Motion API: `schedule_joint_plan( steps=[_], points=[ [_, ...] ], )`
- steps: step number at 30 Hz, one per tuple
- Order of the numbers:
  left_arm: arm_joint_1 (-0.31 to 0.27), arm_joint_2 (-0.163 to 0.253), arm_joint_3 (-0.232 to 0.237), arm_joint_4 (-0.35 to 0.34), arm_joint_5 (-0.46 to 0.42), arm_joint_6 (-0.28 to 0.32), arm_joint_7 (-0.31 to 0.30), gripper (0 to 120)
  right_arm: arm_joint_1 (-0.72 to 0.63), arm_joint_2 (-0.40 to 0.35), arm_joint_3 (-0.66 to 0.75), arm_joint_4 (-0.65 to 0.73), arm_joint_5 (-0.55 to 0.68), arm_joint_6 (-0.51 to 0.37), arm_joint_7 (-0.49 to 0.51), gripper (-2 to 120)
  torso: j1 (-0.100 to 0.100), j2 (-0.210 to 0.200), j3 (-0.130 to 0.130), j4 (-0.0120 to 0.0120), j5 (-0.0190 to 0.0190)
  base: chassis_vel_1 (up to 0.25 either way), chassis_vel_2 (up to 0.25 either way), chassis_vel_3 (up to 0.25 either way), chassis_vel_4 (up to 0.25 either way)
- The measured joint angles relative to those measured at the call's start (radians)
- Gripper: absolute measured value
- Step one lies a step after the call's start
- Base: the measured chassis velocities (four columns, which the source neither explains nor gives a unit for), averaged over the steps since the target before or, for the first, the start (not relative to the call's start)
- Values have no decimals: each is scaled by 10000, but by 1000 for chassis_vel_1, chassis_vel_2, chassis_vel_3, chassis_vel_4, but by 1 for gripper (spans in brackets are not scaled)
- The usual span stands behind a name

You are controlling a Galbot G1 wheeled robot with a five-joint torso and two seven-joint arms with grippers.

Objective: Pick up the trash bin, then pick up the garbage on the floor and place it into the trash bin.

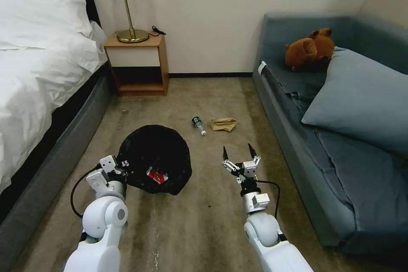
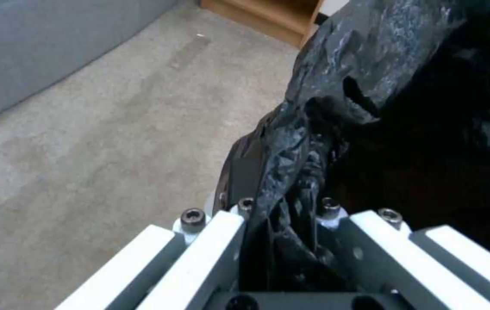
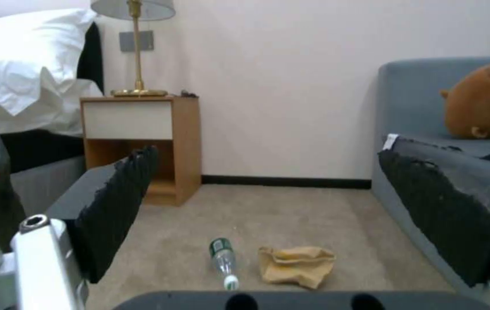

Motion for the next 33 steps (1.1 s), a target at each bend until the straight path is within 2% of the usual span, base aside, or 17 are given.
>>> schedule_joint_plan(
  steps=[8, 16, 33],
  points=[
    [58, -122, -22, -132, 121, 28, -24, 1, 6, 6, -44, 10, 11, -17, 2, 96, 0, 0, 0, 0, 0, -38, 39, 38, -39],
    [227, -186, -320, -280, 127, 33, -31, 1, 189, 27, -243, -189, 23, -5, -17, 96, 0, -1, 0, 1, 0, -58, 70, 55, -50],
    [240, -259, -364, -299, 131, 24, -31, 1, 198, 8, -282, -209, 35, 8, -116, 93, -1, 0, 0, 0, 0, -72, 72, 72, -72]
  ],
)
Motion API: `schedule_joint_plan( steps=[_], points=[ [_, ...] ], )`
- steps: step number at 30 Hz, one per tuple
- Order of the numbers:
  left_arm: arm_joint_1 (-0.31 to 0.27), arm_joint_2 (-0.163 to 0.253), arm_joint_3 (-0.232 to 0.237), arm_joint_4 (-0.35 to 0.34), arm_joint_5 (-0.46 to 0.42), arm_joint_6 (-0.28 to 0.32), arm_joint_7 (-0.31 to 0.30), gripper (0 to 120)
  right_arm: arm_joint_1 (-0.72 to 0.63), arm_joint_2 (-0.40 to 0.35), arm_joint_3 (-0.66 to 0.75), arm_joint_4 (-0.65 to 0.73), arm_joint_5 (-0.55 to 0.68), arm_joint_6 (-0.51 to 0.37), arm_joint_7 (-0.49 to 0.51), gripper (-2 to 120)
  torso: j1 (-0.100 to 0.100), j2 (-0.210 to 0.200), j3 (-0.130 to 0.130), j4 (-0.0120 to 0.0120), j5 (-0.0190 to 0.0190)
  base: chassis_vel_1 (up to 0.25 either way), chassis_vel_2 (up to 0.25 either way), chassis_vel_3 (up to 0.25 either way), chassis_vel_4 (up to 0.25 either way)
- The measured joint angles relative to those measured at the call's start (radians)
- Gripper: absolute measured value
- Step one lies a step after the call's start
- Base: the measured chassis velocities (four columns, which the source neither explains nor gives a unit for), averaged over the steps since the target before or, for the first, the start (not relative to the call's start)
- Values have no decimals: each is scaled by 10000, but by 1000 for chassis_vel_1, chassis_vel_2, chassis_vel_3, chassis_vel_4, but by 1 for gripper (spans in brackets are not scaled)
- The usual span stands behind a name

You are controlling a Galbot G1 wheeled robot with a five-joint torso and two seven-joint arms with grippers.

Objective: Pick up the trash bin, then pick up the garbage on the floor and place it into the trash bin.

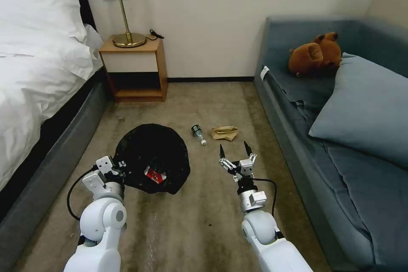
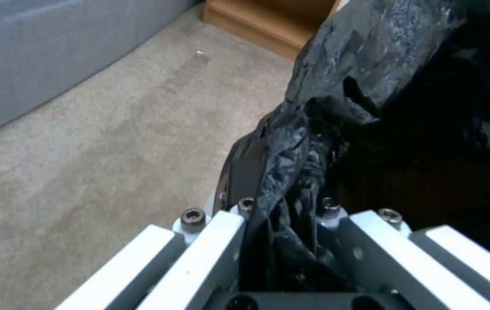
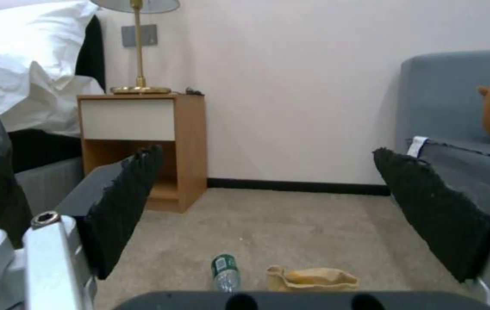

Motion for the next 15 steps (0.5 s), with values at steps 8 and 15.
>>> schedule_joint_plan(
  steps=[8, 15],
  points=[
    [-1, -43, -2, -5, 0, -18, 0, 1, -8, 3, -20, 10, -5, 13, -9, 93, 0, 0, 0, 0, 0, -75, 86, 75, -79],
    [50, -40, -63, -19, -19, -61, -3, 1, 11, 8, -48, 31, -18, 3, 5, 93, 0, 0, 0, 0, 1, -75, 78, 74, -70]
  ],
)
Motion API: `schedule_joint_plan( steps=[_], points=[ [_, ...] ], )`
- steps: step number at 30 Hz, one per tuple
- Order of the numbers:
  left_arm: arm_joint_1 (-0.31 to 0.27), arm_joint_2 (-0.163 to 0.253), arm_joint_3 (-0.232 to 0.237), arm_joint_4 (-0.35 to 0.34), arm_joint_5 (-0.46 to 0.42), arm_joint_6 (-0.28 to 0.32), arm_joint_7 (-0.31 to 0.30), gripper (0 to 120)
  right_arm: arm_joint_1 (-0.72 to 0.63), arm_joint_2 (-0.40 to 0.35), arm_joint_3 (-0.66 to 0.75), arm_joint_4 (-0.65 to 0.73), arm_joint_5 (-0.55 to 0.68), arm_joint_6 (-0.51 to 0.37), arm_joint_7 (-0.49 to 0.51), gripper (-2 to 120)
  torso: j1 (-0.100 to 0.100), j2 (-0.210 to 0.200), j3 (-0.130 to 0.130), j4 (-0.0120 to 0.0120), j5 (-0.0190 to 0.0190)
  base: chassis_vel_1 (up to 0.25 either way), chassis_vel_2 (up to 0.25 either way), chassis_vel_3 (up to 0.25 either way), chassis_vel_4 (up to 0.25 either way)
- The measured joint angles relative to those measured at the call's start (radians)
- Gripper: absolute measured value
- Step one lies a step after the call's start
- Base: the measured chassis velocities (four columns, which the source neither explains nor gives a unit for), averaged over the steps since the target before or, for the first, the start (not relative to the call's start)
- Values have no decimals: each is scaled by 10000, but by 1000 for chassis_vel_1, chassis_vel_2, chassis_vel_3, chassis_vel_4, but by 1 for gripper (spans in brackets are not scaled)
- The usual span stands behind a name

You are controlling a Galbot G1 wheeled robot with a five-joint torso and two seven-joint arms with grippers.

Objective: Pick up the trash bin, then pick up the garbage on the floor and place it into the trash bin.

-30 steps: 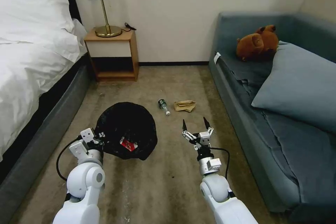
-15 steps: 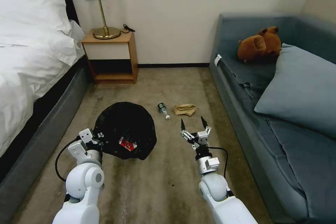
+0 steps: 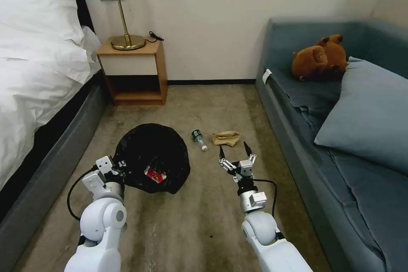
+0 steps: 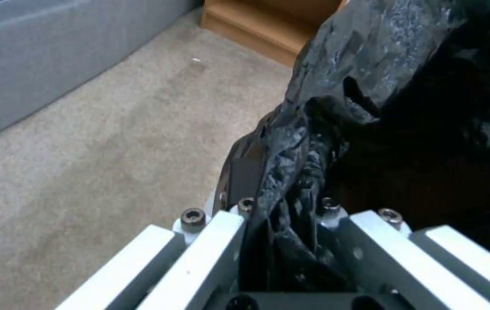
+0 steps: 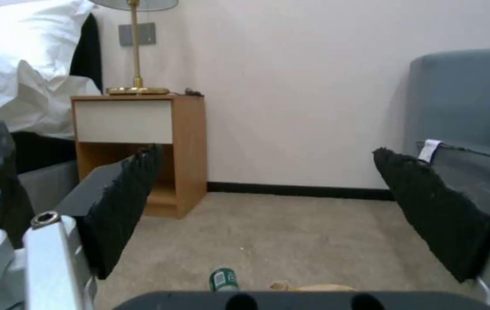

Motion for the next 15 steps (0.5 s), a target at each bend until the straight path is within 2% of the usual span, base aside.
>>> schedule_joint_plan(
  steps=[15],
  points=[
    [99, 27, -130, -34, -41, -68, -2, 1, 116, -58, -115, 2, -7, -61, 29, 93, 0, 0, 0, 1, -1, -69, 61, 67, -60]
  ],
)
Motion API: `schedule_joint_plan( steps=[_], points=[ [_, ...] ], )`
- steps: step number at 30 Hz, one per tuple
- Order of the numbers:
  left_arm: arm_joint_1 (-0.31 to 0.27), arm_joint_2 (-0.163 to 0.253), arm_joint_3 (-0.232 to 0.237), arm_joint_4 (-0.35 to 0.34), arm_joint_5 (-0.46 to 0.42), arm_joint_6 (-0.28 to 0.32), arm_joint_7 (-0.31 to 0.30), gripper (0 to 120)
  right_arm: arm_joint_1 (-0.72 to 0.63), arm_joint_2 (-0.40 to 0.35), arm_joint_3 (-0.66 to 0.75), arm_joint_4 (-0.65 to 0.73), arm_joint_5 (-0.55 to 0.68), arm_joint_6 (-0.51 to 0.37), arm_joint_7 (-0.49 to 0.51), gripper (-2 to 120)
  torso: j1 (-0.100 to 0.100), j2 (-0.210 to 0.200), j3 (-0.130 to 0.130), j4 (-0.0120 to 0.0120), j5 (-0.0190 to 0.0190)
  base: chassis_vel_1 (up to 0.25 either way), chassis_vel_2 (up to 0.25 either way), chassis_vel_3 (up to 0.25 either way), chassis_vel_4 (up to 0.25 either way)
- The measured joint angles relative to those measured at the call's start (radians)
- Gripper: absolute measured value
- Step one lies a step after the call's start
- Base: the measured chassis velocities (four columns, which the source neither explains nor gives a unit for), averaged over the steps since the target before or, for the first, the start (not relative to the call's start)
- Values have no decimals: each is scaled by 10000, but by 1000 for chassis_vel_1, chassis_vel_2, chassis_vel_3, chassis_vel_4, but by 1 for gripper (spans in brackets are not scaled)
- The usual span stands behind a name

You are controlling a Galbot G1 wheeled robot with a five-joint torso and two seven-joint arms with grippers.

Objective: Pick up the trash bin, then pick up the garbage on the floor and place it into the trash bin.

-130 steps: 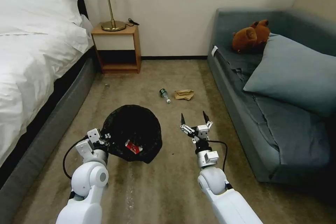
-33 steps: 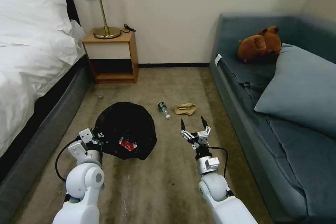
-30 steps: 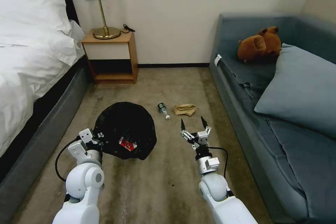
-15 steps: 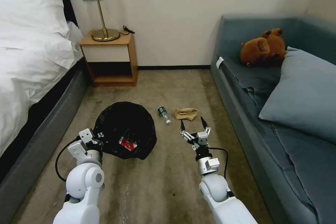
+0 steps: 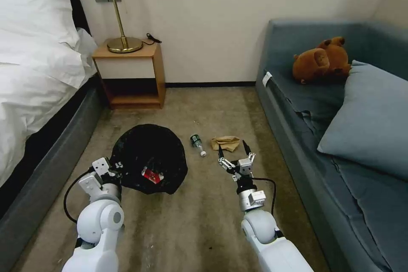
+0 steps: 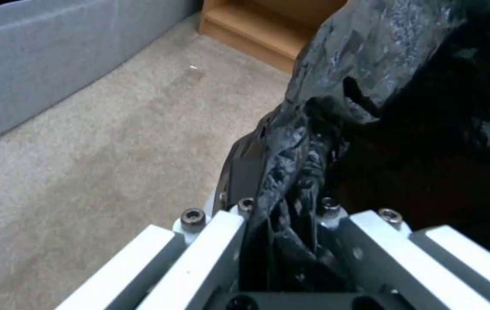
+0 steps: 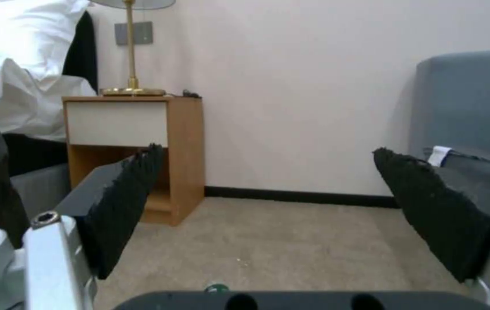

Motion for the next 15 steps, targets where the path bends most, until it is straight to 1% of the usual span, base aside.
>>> schedule_joint_plan(
  steps=[5, 15],
  points=[
    [11, 16, -24, -11, -1, -1, 1, 1, -4, 3, -12, -28, 1, -1, 0, 93, 0, 0, 0, 0, 0, -66, 86, 62, -80],
    [-3, 17, -35, -40, -12, -21, 2, 1, 94, -12, -81, -54, 15, -12, 0, 93, 0, 0, 0, 0, 0, -63, 61, 63, -65]
  ],
)
